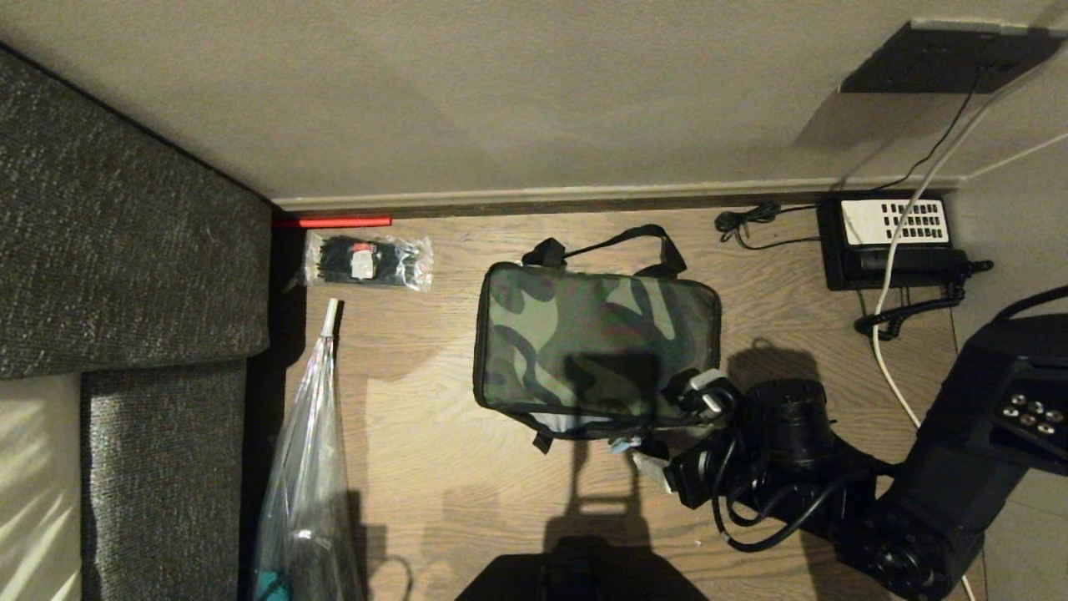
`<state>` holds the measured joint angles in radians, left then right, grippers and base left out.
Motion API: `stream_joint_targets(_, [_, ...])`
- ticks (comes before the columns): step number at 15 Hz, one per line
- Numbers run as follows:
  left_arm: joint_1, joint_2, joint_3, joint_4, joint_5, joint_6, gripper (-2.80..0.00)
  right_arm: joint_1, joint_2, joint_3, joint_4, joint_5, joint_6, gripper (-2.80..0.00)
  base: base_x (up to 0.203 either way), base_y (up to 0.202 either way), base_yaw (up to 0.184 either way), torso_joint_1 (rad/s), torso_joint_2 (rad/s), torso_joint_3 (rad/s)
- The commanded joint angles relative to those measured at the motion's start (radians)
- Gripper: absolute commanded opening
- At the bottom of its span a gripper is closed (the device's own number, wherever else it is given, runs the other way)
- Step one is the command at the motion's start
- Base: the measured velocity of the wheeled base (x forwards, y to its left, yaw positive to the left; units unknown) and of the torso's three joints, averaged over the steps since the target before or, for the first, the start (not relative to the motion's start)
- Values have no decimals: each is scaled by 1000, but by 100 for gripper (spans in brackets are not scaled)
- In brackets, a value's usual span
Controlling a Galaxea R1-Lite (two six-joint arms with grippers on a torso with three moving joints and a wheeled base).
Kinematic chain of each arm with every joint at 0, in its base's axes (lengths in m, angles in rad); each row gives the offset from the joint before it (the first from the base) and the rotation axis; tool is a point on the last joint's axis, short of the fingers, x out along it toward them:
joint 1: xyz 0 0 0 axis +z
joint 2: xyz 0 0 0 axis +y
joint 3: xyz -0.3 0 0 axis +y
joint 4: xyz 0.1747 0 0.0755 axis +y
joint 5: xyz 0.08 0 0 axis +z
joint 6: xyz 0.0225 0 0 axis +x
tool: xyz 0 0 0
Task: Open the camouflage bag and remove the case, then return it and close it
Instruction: Open the top of the storage box
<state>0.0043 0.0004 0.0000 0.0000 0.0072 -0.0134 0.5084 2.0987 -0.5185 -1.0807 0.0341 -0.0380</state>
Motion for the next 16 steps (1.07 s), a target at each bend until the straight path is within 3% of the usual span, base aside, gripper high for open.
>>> stream_joint_targets(1, [0, -2, 3, 0, 0, 0, -280, 50, -10, -17, 104, 46, 137, 0, 0, 0, 0, 0, 0, 0])
stream_joint_targets(2, [0, -2, 3, 0, 0, 0, -280, 70, -5, -28, 134, 67, 178, 0, 0, 0, 0, 0, 0, 0])
stream_joint_targets(5, [0, -2, 3, 0, 0, 0, -280, 75, -4, -31, 134, 78, 189, 0, 0, 0, 0, 0, 0, 0])
stream_joint_targets(6, [0, -2, 3, 0, 0, 0, -280, 98, 1, -41, 134, 110, 263, 0, 0, 0, 0, 0, 0, 0])
stream_joint_targets(7, [0, -2, 3, 0, 0, 0, -280, 110, 9, -48, 133, 129, 288, 0, 0, 0, 0, 0, 0, 0])
stream_joint_targets(16, [0, -2, 3, 0, 0, 0, -280, 110, 81, -92, 45, 112, 285, 0, 0, 0, 0, 0, 0, 0])
